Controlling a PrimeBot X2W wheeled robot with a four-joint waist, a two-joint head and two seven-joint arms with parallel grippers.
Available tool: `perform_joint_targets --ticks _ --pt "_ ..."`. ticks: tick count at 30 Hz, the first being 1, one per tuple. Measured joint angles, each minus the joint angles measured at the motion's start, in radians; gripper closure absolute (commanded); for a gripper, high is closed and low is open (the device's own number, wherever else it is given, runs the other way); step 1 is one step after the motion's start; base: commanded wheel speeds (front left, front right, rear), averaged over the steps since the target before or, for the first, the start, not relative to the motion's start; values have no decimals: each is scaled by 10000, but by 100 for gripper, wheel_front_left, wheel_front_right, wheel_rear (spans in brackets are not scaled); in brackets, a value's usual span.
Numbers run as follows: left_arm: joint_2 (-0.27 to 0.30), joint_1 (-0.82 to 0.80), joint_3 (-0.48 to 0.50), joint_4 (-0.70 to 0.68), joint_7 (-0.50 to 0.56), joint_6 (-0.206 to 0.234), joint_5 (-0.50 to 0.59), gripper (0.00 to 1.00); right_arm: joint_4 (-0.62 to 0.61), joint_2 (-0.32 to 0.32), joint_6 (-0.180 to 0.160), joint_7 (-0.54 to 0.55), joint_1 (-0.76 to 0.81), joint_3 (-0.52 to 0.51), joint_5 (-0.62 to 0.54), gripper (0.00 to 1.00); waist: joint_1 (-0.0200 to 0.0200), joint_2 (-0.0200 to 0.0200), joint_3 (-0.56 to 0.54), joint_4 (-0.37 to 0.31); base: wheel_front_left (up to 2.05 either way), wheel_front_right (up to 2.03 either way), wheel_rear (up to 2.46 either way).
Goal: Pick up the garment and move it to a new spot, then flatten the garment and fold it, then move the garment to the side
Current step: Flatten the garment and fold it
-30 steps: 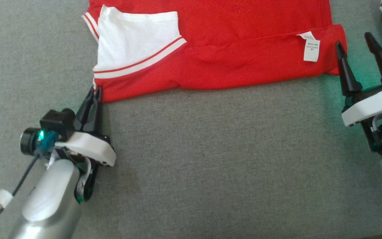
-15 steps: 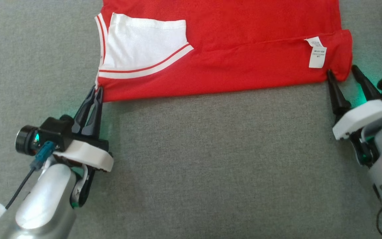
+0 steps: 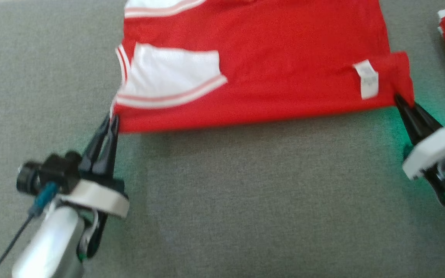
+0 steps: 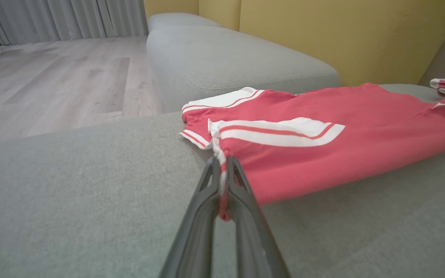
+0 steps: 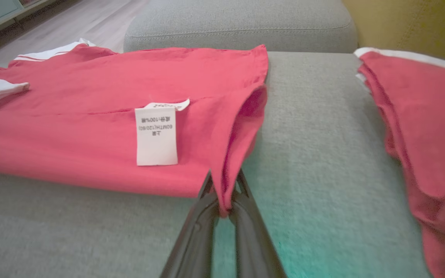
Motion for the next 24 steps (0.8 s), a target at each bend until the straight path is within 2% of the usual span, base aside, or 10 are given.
perform_joint_targets --ticks 6,11,16,21,23,24 --pt "128 1456 -27 -903 192 33 -453 100 -1131 -1041 0 86 1121 293 663 100 -1 0 -305 -78 0 0 0" --pt "180 2659 -182 -1588 370 366 -685 100 -1965 -1509 0 113 2273 171 1011 100 -1 0 -466 -112 0 0 0" --pt "217 3690 -311 -2148 466 629 -846 100 -2637 -1712 0 113 3684 -412 968 100 -1 0 -568 -127 0 0 0" --pt "355 4308 -360 -2562 667 711 -1089 100 -3149 -1697 2 297 4691 -1114 690 100 -1 0 -544 -110 0 0 0" --pt "360 4419 -401 -2571 738 709 -1129 100 -3310 -1641 0 441 4951 -1381 604 78 0 0 -506 -94 0 0 0" --pt "359 4429 -426 -2566 805 709 -1177 100 -3367 -1588 2 516 5018 -1505 546 64 0 0 -494 -84 0 0 0"
